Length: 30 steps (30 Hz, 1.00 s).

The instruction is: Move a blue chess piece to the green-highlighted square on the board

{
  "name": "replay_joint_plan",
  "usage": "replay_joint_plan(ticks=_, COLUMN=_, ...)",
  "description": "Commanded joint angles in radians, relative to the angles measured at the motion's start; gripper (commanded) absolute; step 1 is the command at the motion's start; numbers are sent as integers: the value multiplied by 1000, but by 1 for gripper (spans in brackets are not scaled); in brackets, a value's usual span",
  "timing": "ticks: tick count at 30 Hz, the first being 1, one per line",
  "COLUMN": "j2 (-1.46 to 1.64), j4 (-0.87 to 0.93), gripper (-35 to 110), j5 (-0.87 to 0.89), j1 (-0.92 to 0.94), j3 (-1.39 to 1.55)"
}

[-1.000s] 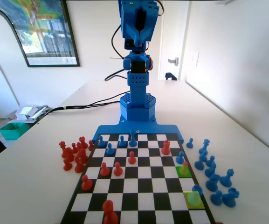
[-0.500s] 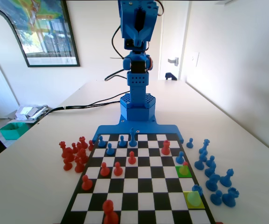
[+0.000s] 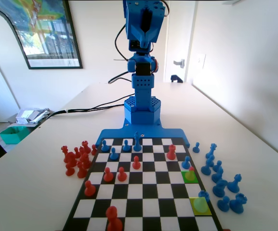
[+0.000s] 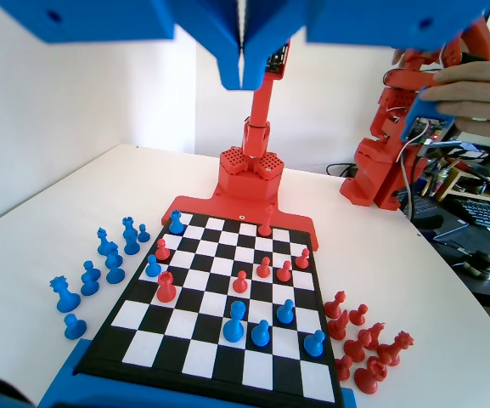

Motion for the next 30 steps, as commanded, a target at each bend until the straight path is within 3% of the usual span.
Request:
replay_joint_plan(ticks=1, j2=3, j4=-18, gripper=1, j5=-9, j1=11, j3=6)
replay_joint_plan(ticks=24, j2=0, j4=-15, gripper=1, j5=-20, j1=5, j3=2)
replay_joint_plan(ticks=30, j2=-135, j4=166, gripper=1, j5=0, j1=-55, j3=-202)
